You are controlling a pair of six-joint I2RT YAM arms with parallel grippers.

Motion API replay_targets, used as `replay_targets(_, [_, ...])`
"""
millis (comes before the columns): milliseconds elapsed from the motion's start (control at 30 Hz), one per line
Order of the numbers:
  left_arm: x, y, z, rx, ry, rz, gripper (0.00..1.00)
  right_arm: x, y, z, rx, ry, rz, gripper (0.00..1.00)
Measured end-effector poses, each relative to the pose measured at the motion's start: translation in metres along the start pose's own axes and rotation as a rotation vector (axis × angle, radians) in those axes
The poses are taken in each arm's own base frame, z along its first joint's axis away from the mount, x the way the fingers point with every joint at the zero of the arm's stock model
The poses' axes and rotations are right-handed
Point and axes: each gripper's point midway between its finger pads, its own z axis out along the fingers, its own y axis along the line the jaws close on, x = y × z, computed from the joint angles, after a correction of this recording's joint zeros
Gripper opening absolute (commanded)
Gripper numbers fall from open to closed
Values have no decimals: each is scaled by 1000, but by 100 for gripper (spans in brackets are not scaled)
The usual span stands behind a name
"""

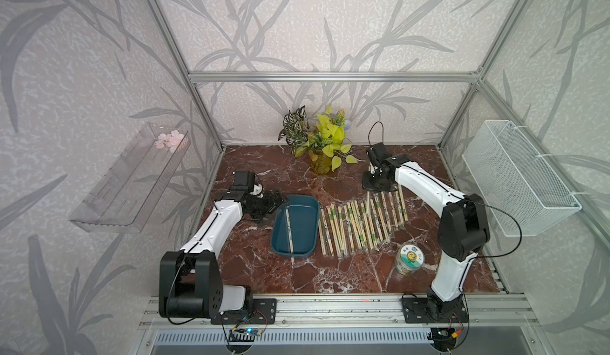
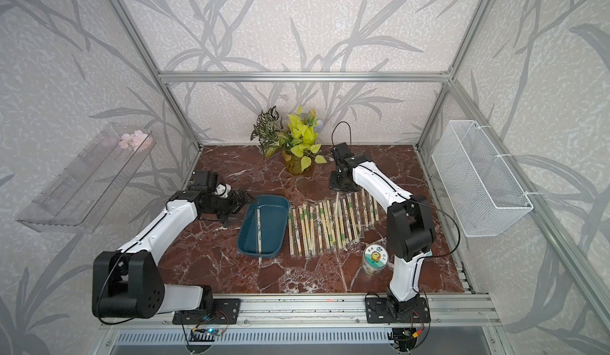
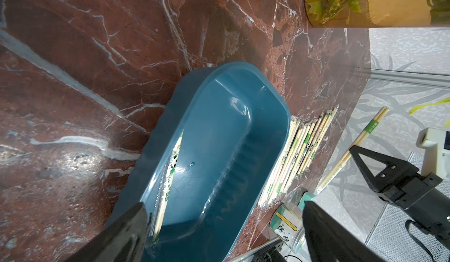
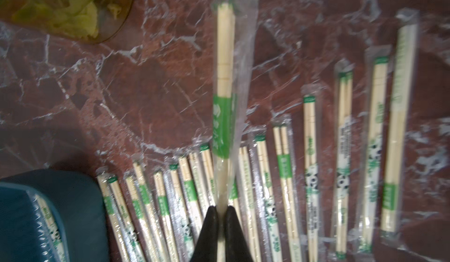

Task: Take the paired disposable chopsticks out of the storage box
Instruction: Place the paired disposable chopsticks at the center of the board.

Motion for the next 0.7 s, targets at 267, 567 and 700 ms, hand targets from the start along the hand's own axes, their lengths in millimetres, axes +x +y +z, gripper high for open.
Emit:
replay_targets(267, [0,1,1,-16,-8,-5,100,-33,-83,10,218,-29,-30,0])
replay_targets(567, [0,2,2,-26,-13,-11,100,-36,-149,29,401,30,-65,0])
replay_targets(700, [-1,4,4,-34,-9,-16,100,-36,-163,35,449,55,-94,0])
